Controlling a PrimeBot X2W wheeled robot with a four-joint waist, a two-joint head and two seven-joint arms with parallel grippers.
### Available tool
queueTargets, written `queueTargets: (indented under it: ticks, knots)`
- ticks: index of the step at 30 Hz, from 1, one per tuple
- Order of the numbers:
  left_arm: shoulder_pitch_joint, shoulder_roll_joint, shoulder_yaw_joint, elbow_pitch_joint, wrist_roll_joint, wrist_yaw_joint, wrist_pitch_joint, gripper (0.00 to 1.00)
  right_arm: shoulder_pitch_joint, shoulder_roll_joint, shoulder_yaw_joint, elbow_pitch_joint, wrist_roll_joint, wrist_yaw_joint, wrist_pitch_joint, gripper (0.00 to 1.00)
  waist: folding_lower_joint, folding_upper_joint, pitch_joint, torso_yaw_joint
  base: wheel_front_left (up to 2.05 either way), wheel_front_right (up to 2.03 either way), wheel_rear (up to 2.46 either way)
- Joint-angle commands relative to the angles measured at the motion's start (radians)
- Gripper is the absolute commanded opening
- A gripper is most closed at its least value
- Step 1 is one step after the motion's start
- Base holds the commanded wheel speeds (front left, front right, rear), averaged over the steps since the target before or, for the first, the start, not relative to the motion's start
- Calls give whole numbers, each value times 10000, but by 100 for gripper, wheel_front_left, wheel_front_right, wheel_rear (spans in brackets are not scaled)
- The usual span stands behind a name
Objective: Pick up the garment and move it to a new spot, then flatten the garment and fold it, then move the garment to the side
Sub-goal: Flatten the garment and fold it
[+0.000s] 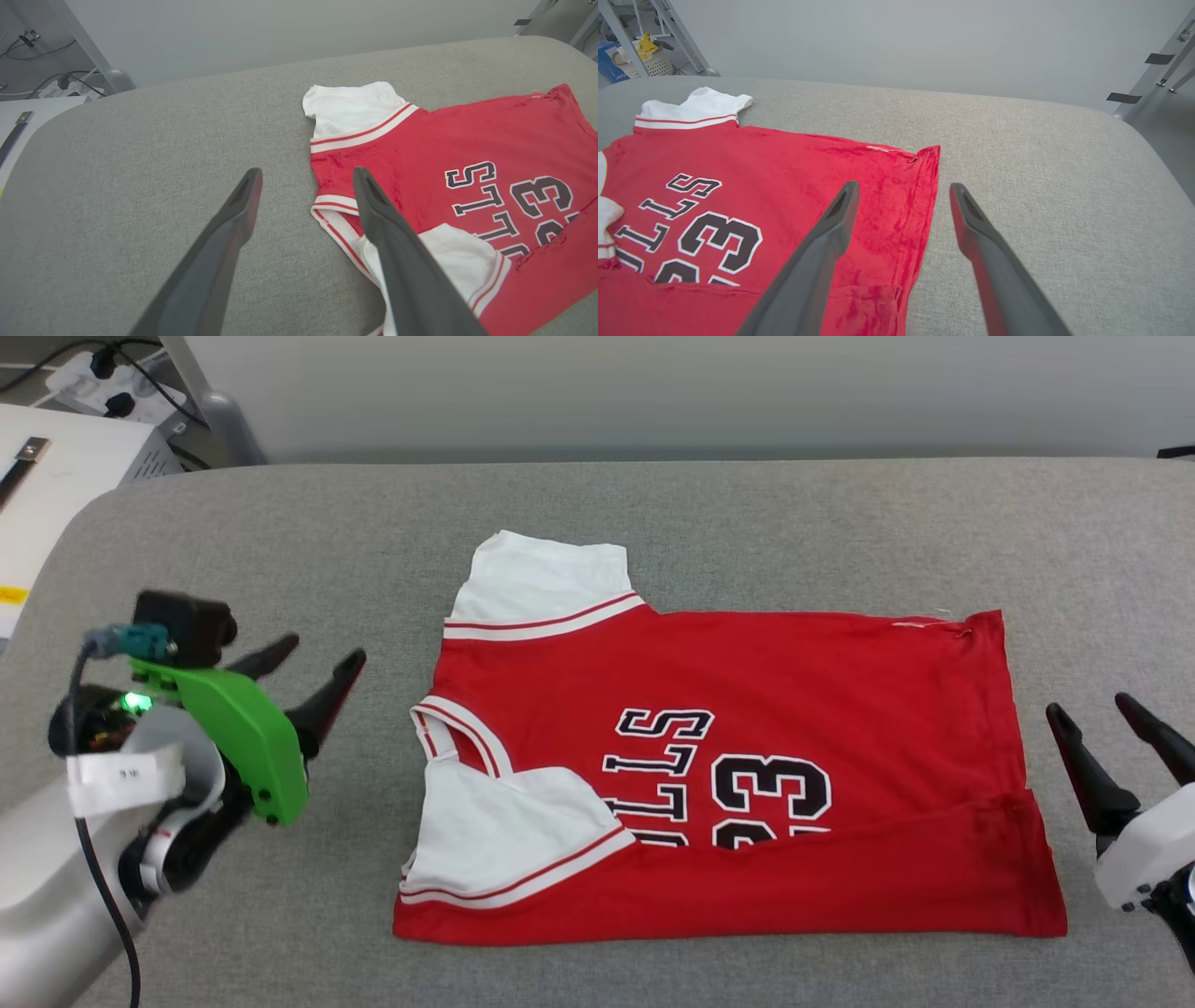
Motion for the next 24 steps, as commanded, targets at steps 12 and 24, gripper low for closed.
queueTargets:
  ticks: [12, 24]
  knots:
    - [-3456, -1385, 696, 2231, 296, -540, 746, 100, -558, 1753, -598, -1534, -1678, -7, -1237, 100, 0, 0, 1786, -878, 0, 0, 0]
    - [-6359, -2607, -263, 5137, 123, -1516, 5155, 100, -1175, 2047, -280, -1988, -1986, -7, -1340, 100, 0, 0, 3362, -1540, 0, 0, 0]
